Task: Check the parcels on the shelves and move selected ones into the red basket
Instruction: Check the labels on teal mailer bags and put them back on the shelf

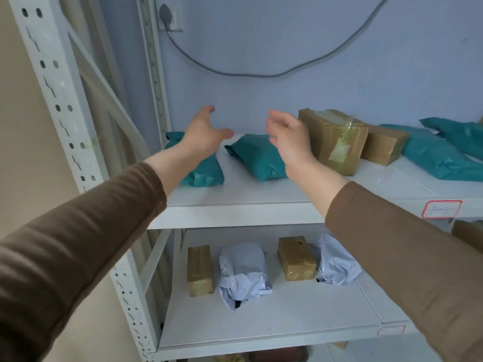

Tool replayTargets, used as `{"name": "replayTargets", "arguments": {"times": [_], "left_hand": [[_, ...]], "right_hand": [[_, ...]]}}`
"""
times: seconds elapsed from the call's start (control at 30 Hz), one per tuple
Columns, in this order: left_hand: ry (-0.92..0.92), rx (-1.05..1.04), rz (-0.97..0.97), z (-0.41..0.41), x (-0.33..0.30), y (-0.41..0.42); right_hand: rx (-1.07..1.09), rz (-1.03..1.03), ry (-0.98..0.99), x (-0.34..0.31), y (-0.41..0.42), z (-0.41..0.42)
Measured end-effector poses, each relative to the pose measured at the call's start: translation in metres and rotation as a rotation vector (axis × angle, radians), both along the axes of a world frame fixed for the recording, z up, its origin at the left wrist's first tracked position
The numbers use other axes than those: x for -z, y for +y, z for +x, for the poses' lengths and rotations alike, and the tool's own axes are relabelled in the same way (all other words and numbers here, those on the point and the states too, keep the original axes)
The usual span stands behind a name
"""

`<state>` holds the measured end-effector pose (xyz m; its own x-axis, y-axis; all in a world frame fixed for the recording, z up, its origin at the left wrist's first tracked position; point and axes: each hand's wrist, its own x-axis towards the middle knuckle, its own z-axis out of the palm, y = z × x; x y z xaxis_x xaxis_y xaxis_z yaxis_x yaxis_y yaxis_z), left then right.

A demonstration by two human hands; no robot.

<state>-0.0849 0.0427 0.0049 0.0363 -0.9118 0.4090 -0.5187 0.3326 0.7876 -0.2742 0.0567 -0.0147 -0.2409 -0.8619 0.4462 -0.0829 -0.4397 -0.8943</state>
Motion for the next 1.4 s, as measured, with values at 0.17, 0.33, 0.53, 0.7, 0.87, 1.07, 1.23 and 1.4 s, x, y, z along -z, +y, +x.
{"name": "replayTargets", "arguments": {"times": [0.17,0.33,0.53,0.7,0.87,1.07,1.23,1.4], "left_hand": [[0.274,0.169,0.353,-0.064,0.021,-0.029],[0.495,0.233,0.494,-0.086,0.050,-0.058],[0.720,0.198,0.435,-0.093,0.061,-0.059],[0.741,0.253,0.429,-0.086,0.059,-0.025],[0.731,0.371,0.353,-0.075,0.057,0.040],[0.713,0.486,0.227,-0.076,0.073,0.156],[0.707,0.514,0.195,-0.096,0.097,0.261],[0.710,0.578,0.259,-0.110,0.126,0.349]], "right_hand": [[0.138,0.154,0.209,0.014,-0.027,-0.042],[0.149,0.302,0.337,0.027,-0.045,-0.059],[0.102,0.431,0.272,0.030,-0.042,-0.056],[0.011,0.430,0.097,0.034,-0.015,-0.057],[-0.077,0.359,-0.089,0.035,0.026,-0.069],[-0.328,0.373,-0.205,0.041,0.143,-0.097],[-0.426,0.377,-0.187,0.061,0.245,-0.129],[-0.406,0.341,-0.095,0.097,0.330,-0.159]]}}
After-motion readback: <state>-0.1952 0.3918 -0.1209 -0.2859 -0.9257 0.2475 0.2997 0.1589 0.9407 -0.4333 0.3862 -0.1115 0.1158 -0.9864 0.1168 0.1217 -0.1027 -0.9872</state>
